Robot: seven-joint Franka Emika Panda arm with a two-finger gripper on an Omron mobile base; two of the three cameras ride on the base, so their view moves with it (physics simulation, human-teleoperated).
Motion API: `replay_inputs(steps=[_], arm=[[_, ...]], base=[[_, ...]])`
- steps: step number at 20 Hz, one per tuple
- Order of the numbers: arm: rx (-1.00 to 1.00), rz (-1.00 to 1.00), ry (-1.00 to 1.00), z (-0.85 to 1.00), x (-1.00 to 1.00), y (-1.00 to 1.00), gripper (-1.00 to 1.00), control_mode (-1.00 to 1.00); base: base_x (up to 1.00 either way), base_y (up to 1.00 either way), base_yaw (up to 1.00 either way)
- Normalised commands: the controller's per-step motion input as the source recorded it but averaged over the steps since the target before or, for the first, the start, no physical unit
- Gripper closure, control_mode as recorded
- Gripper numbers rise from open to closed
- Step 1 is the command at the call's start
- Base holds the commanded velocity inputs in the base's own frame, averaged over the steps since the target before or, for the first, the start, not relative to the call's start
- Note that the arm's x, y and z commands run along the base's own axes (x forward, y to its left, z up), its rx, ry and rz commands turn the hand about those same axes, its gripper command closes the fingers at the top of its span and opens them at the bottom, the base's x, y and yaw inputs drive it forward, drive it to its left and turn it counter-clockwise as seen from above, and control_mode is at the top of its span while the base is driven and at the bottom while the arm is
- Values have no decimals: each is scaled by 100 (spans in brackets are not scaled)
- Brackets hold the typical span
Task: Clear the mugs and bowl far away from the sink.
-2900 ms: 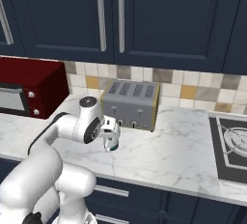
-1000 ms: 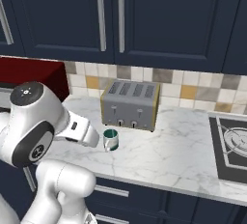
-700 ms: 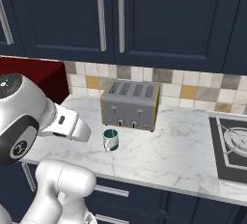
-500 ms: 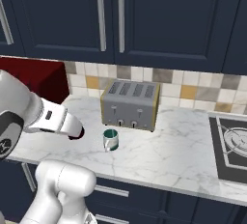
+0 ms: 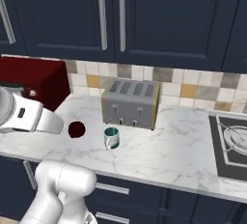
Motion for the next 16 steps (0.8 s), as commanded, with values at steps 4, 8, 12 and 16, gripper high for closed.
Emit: replay_inputs(steps=[4, 8, 12, 16], arm=[[0, 0, 0, 0, 0, 0, -100, 100], [0, 0, 0, 0, 0, 0, -100, 100], [0, 0, 0, 0, 0, 0, -100, 100], [0, 0, 0, 0, 0, 0, -100, 100]], base=[[-24, -22, -46], [0, -3, -91], [0, 0, -99], [0, 0, -100]])
